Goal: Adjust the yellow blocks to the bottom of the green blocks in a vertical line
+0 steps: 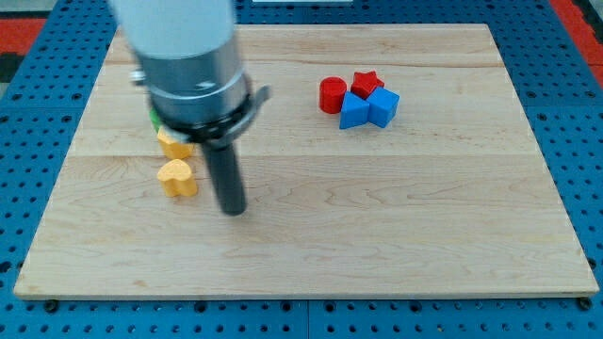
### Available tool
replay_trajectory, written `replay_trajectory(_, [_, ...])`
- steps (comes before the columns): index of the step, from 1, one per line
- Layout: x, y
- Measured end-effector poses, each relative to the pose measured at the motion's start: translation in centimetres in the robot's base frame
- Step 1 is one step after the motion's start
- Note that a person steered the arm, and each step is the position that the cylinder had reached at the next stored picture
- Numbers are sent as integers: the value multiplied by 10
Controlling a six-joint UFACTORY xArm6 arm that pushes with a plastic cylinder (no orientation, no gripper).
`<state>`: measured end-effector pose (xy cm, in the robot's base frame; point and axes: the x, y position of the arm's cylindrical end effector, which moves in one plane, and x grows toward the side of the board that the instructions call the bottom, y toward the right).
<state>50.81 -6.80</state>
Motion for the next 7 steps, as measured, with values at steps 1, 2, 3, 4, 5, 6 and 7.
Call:
replay_trajectory(1, [-78,9])
replay_trajectory(2, [-118,-11])
replay_trajectory(3, [-112,-40])
replay_trajectory(4, [-90,-59])
replay_trajectory(5, [-76,-68])
replay_trajectory(6, [-67,-77])
replay_trajectory(7, [-66,-74])
